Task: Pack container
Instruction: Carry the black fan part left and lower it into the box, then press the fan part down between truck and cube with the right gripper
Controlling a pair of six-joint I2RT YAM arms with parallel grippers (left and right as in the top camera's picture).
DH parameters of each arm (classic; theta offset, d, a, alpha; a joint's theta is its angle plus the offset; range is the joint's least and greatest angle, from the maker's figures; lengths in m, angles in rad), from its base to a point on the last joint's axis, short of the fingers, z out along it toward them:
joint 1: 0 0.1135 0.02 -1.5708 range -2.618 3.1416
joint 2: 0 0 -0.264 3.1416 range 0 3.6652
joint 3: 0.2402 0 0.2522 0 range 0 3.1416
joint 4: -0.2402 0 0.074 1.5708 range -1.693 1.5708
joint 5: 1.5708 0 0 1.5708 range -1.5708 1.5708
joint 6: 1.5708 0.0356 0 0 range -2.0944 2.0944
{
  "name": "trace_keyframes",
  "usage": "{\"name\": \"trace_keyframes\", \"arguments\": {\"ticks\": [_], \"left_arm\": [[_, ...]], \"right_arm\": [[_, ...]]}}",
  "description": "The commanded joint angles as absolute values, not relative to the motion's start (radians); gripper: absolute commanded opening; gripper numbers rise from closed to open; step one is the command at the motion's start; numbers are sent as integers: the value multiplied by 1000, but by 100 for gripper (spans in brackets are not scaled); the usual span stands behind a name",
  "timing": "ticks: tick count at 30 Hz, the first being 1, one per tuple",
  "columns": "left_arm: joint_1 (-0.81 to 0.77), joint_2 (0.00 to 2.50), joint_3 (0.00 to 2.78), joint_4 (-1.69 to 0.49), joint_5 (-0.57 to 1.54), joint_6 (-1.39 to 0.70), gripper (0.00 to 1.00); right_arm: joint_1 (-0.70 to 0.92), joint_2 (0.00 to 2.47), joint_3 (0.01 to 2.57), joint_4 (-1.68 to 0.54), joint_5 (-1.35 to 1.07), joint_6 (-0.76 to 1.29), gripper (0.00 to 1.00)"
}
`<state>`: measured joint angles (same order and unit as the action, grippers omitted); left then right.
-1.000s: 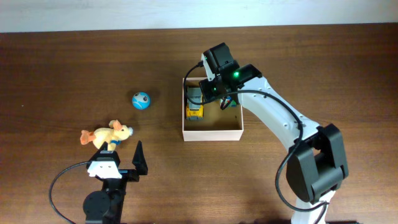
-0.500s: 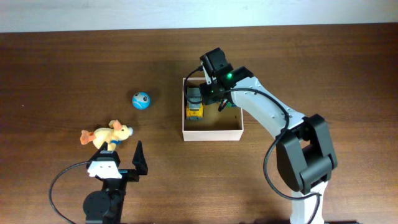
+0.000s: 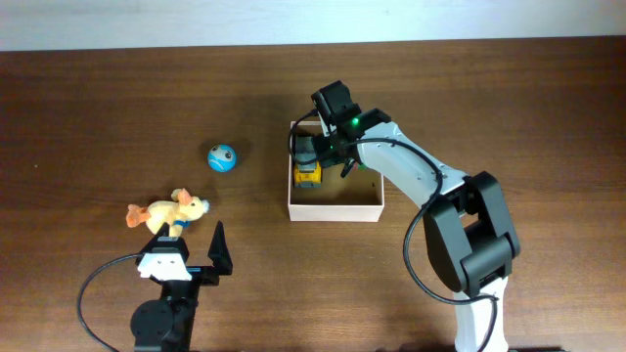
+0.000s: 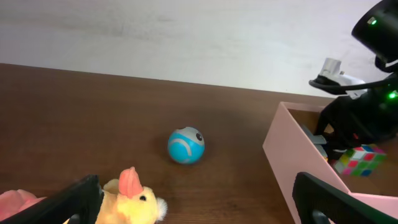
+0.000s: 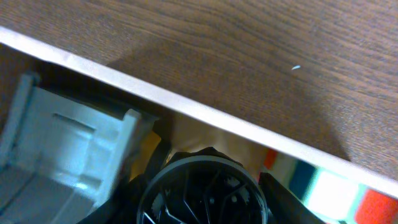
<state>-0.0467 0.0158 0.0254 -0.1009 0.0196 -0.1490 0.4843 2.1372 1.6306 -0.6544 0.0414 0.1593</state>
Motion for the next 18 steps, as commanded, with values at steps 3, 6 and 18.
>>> {"name": "trace_keyframes", "arguments": {"ticks": [3,6,18], "left_arm": [[-50,14,20,-99,31,-129,99],[-50,14,20,-99,31,-129,99],[-50,14,20,-99,31,-129,99]], "right_arm": [[482,2156,1626,-644,62,173,50],[482,2158,1626,-641,62,174,50],[482,2167,1626,-638,61,173,63]]}}
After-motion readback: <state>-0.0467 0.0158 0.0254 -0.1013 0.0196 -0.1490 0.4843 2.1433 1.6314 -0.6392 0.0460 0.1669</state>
